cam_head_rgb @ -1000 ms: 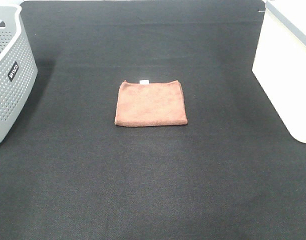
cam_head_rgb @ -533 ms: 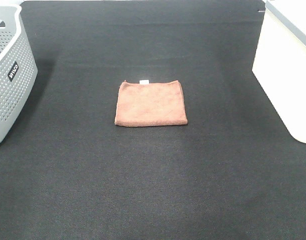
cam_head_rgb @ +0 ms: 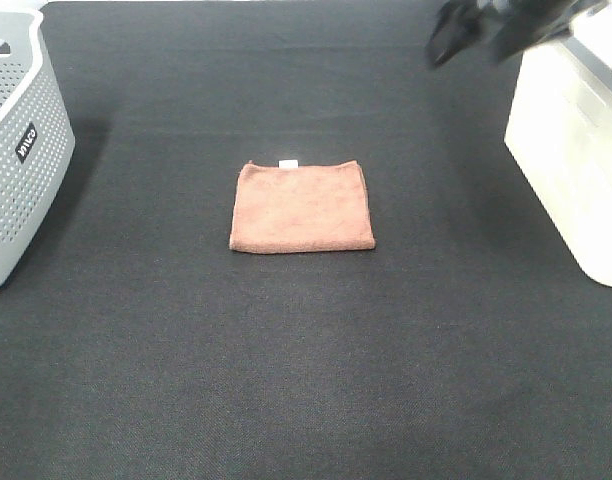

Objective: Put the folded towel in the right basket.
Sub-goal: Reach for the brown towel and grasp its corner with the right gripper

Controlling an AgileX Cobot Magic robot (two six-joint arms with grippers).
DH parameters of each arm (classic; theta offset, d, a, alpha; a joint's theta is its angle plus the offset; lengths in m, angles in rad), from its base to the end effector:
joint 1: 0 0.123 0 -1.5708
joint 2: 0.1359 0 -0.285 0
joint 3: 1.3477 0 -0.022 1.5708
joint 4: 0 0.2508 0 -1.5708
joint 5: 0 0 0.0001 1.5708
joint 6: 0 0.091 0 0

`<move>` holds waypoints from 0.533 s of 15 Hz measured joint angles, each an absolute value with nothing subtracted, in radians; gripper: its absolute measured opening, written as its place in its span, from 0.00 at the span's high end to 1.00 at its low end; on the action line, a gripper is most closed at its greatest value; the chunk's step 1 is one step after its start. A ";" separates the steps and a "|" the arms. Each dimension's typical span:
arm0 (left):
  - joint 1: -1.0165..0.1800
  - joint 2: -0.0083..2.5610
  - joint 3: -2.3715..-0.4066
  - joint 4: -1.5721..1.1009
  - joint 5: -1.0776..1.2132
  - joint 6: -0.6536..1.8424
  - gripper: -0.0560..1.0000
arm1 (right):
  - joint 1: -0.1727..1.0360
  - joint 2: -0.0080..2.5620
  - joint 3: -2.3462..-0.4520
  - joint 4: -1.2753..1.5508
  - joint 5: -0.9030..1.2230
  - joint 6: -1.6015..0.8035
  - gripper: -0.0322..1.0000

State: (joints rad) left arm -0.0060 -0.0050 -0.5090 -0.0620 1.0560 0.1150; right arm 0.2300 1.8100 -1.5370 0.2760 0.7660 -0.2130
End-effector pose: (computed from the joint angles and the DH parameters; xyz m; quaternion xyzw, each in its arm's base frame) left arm -0.0066 -0.0049 0.2803 0.0526 0.8463 -0.0021 0.5301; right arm 0.3935 0.1098 0.2916 -0.1435 0.9347 0.1236 0.3006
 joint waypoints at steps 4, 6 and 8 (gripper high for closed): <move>-0.006 -0.005 -0.509 -0.062 1.056 0.115 0.12 | 0.230 1.981 -1.606 0.353 0.778 -0.213 0.29; -0.006 -0.005 -0.509 -0.062 1.056 0.115 0.12 | 0.230 2.064 -1.660 0.381 0.809 -0.213 0.29; -0.006 -0.005 -0.509 -0.062 1.056 0.115 0.12 | 0.230 2.126 -1.702 0.396 0.826 -0.213 0.29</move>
